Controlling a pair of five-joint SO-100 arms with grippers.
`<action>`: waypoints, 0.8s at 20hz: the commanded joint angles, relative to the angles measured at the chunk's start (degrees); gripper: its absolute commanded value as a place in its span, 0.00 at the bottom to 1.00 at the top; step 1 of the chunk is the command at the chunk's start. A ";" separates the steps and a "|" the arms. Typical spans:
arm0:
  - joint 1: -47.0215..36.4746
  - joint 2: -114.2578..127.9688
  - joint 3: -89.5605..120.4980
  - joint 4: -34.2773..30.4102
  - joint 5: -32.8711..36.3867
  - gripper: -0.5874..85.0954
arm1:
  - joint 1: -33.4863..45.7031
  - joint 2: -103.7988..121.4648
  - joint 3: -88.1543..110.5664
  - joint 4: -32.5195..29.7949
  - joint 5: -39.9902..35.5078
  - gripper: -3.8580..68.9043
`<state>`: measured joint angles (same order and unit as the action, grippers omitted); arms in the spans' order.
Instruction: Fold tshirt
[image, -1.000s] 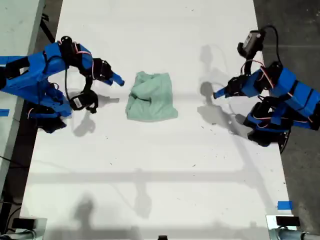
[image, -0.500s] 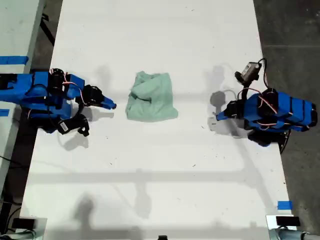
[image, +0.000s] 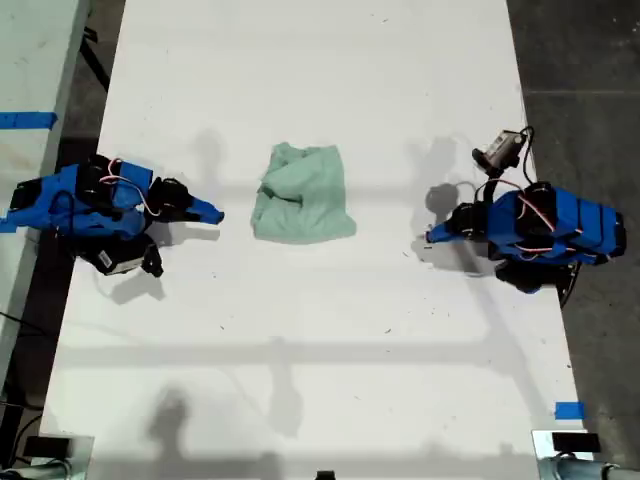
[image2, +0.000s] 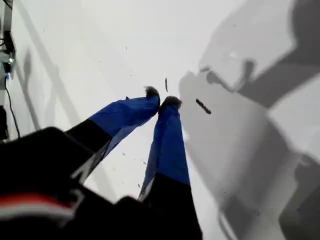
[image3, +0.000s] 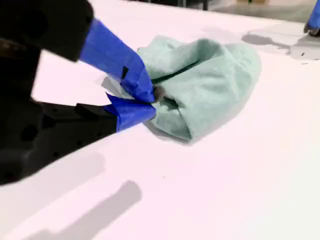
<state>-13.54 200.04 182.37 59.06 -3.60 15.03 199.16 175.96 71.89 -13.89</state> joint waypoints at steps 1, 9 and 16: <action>15.38 5.98 0.44 1.05 -1.93 0.28 | 2.72 0.44 -0.18 0.53 -22.50 0.12; 47.46 5.98 0.44 1.05 -1.67 0.26 | 2.55 0.53 -0.35 0.97 -32.26 0.10; 58.01 5.98 0.44 1.05 -1.67 0.26 | 2.55 0.53 -0.35 1.05 -32.26 0.10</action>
